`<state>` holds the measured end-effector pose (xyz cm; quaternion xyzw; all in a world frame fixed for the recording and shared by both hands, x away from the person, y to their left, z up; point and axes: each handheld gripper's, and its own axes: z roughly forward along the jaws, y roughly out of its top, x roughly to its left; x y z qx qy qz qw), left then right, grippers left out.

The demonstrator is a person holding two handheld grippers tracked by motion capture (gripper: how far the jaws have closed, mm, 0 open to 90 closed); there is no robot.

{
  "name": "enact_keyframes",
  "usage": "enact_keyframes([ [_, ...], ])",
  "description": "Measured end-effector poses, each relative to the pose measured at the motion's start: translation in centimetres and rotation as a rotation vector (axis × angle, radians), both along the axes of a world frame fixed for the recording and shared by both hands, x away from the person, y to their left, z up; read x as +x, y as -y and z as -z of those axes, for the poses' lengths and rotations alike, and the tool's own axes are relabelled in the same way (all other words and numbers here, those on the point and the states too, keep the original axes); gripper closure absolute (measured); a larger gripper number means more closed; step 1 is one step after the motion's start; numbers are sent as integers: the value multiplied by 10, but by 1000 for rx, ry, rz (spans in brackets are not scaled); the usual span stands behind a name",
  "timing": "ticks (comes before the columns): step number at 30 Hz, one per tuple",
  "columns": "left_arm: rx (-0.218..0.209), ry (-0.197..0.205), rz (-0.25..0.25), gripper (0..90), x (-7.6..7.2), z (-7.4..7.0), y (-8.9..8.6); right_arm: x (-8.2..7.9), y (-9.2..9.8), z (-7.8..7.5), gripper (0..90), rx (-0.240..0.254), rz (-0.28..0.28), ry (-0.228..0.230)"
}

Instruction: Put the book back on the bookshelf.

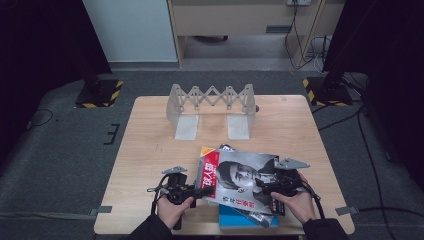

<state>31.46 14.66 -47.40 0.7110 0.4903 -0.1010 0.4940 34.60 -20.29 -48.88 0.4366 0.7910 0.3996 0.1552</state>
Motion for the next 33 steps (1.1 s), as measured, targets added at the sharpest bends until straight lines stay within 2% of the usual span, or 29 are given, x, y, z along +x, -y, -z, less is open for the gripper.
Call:
enact_keyframes([
  [3,-7,-16,-6,712,3,-5,0,1,2,-2,113,25,15,-16],
  [6,-20,-27,-3,738,8,-12,0,3,9,-5,114,45,45,7],
  [9,-18,-22,-3,763,10,-17,2,3,14,-8,114,54,63,19],
  [11,-20,-11,-5,779,13,-24,4,5,24,-11,117,67,103,43],
  [17,-29,9,-4,808,16,-35,9,8,41,-14,119,63,158,67],
  [18,-33,9,-6,822,17,-37,10,9,49,-15,120,62,182,75],
  [22,-74,11,-19,848,22,-41,15,11,62,-17,122,62,223,91],
  [25,-85,22,-23,855,23,-43,17,12,70,-17,123,66,258,94],
  [29,-84,19,-27,855,23,-41,19,13,75,-16,125,72,266,99],
  [33,-84,0,-13,855,25,-37,30,13,71,-17,125,75,241,104],
])
